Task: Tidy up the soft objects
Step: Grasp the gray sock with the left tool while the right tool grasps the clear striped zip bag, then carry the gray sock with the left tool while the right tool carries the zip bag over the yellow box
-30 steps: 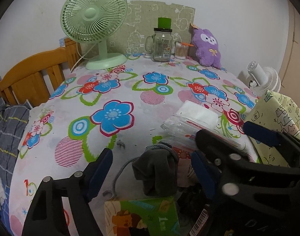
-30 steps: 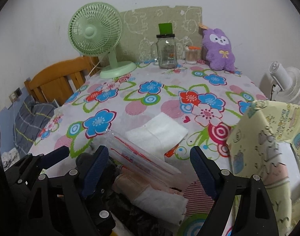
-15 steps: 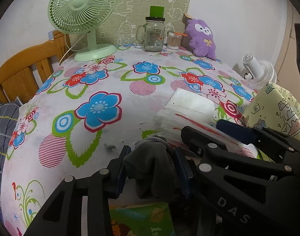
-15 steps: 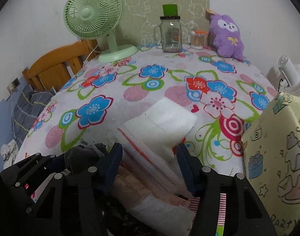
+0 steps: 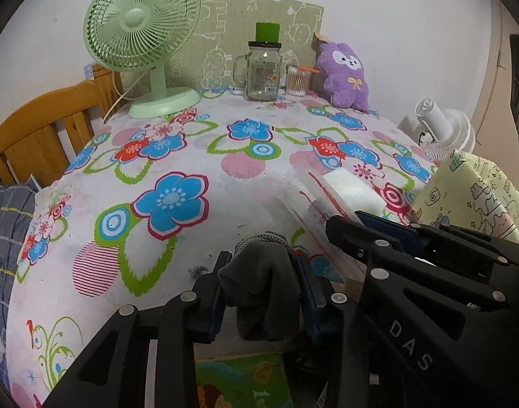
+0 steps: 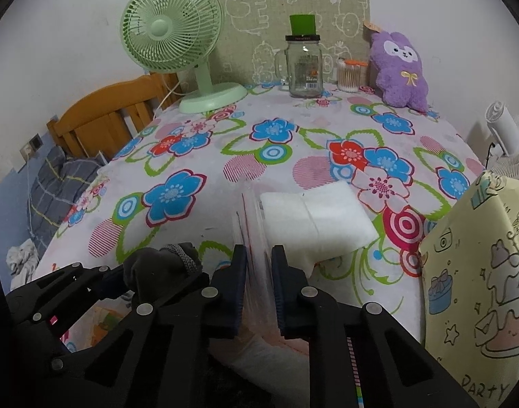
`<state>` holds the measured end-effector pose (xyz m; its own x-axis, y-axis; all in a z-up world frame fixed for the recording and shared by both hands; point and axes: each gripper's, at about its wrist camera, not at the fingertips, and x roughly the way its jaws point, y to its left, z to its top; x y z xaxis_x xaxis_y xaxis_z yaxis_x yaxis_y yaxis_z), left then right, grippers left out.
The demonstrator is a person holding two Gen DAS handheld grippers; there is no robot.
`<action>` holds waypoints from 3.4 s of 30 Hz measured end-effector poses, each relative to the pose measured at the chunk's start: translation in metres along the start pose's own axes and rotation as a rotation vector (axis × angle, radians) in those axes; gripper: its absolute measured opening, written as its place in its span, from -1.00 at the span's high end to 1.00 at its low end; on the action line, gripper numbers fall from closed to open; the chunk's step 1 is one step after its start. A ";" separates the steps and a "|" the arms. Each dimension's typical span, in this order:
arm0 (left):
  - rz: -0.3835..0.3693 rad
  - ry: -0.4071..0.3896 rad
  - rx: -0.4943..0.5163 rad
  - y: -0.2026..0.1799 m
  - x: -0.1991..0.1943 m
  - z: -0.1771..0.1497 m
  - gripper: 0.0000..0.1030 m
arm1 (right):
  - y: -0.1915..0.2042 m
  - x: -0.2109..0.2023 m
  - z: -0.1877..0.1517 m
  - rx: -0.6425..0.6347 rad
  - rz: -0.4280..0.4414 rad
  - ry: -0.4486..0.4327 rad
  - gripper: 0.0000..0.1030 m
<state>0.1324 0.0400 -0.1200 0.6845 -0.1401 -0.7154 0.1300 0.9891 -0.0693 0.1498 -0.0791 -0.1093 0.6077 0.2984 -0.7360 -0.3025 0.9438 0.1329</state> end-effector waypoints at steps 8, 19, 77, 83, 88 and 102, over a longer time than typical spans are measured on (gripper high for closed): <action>0.019 -0.042 0.009 -0.006 -0.017 0.006 0.28 | 0.002 -0.021 0.005 0.000 0.011 -0.043 0.68; 0.035 -0.100 0.016 -0.014 -0.043 0.014 0.28 | 0.004 -0.054 0.011 -0.002 0.009 -0.101 0.68; 0.006 -0.227 0.070 -0.141 -0.096 0.030 0.28 | -0.093 -0.172 0.005 0.045 -0.088 -0.242 0.68; -0.017 -0.216 0.087 -0.159 -0.087 0.030 0.28 | -0.113 -0.172 0.001 0.065 -0.110 -0.237 0.68; -0.029 -0.207 0.101 -0.173 -0.080 0.029 0.28 | -0.129 -0.170 -0.002 0.079 -0.130 -0.229 0.68; -0.072 -0.159 0.151 -0.209 -0.050 0.031 0.28 | -0.173 -0.160 -0.011 0.144 -0.179 -0.196 0.68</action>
<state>0.0940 -0.1607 -0.0482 0.7724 -0.2274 -0.5930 0.2802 0.9599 -0.0032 0.0966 -0.2919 -0.0219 0.7761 0.1342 -0.6162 -0.0792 0.9901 0.1158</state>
